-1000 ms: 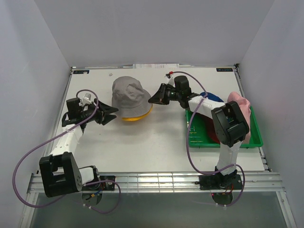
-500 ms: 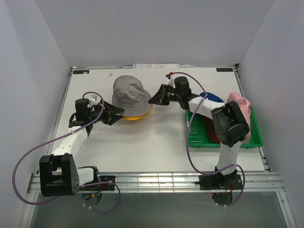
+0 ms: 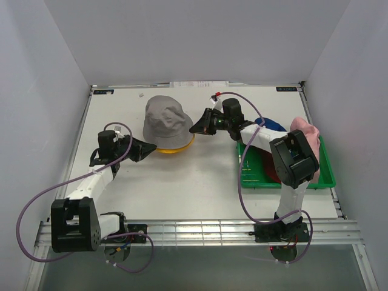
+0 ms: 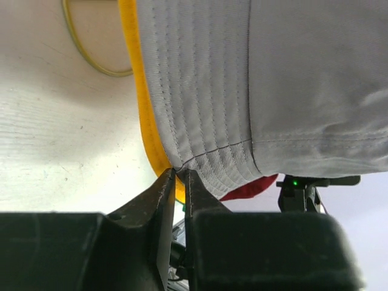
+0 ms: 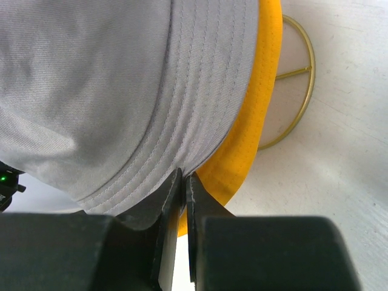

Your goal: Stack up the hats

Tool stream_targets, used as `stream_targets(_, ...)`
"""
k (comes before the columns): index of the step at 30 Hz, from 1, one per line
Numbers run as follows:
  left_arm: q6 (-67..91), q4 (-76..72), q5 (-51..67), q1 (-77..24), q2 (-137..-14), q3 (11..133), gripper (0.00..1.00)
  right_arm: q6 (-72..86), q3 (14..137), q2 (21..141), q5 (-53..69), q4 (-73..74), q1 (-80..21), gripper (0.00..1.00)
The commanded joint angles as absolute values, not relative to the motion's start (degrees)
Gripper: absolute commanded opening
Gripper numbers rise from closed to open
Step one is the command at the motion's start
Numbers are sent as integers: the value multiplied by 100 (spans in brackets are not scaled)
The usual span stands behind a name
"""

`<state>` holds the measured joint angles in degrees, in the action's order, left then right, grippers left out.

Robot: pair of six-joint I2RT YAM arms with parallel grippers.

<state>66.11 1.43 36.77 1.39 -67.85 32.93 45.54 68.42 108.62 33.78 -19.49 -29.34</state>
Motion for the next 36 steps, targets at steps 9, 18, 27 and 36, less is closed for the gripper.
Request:
stream_targets(9, 6495, 53, 3156, 123, -6794, 3261, 0, 4113, 6776, 10591, 3252, -1811, -3059, 11)
stream_targets(18, 6082, 641, 2655, 132, -7250, 3647, 0, 4025, 6583, 10565, 3182, -1731, -3085, 9)
stream_targets(27, 5889, 835, 2391, 132, -7585, 3858, 0, 3946, 6478, 10591, 3190, -1661, -3076, 9)
stream_targets(36, 5722, 975, 2250, 132, -7840, 4016, 0, 3841, 6460, 10644, 3173, -1529, -3076, 9)
